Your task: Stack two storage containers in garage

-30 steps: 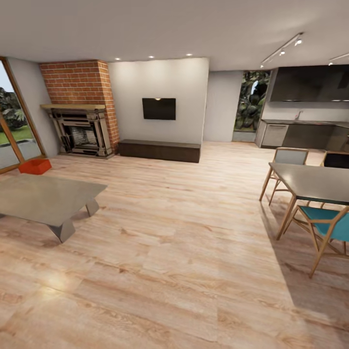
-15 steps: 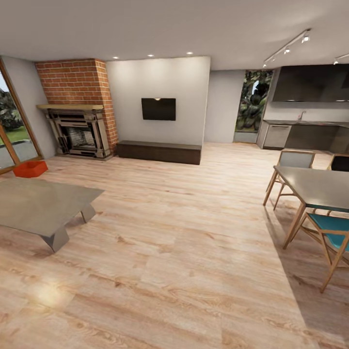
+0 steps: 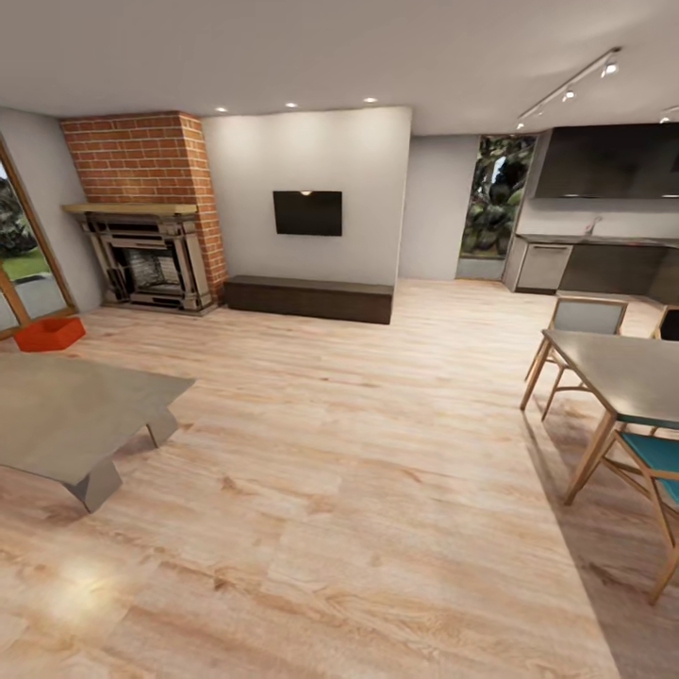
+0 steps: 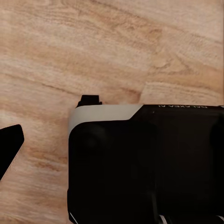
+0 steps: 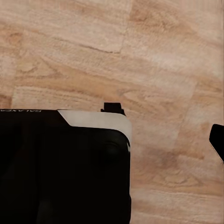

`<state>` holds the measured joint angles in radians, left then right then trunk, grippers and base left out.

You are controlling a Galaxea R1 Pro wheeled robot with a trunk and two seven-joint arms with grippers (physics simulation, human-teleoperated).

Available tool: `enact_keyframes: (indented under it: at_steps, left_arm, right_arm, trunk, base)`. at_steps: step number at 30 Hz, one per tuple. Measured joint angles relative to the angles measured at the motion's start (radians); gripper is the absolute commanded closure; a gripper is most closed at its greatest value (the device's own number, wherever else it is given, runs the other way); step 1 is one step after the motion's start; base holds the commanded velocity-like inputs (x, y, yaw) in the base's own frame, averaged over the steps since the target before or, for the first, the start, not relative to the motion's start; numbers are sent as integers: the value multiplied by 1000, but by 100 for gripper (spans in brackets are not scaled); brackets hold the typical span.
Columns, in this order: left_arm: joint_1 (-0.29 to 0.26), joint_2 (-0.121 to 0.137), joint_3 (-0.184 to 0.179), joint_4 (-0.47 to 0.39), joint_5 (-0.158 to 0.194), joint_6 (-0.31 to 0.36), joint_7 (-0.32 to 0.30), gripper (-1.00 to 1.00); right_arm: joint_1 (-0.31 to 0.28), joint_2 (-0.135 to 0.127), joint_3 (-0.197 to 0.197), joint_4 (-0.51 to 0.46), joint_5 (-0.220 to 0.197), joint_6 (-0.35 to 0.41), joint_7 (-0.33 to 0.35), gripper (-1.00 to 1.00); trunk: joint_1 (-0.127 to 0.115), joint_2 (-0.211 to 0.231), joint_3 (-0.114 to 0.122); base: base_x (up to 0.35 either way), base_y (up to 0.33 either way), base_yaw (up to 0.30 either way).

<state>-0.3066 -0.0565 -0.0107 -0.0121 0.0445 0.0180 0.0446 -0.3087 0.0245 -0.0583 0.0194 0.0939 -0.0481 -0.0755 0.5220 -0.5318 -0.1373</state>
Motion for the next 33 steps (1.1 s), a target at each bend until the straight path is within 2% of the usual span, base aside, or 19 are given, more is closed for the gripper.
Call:
enact_keyframes:
  at_steps: [33]
  left_arm:
    - [0, 0, 0, 0, 0, 0, 0, -100]
  right_arm:
    - [0, 1, -7, 0, -5, -1, -2, -100]
  trunk:
    - [0, 0, 0]
  base:
    - [337, 0, 0]
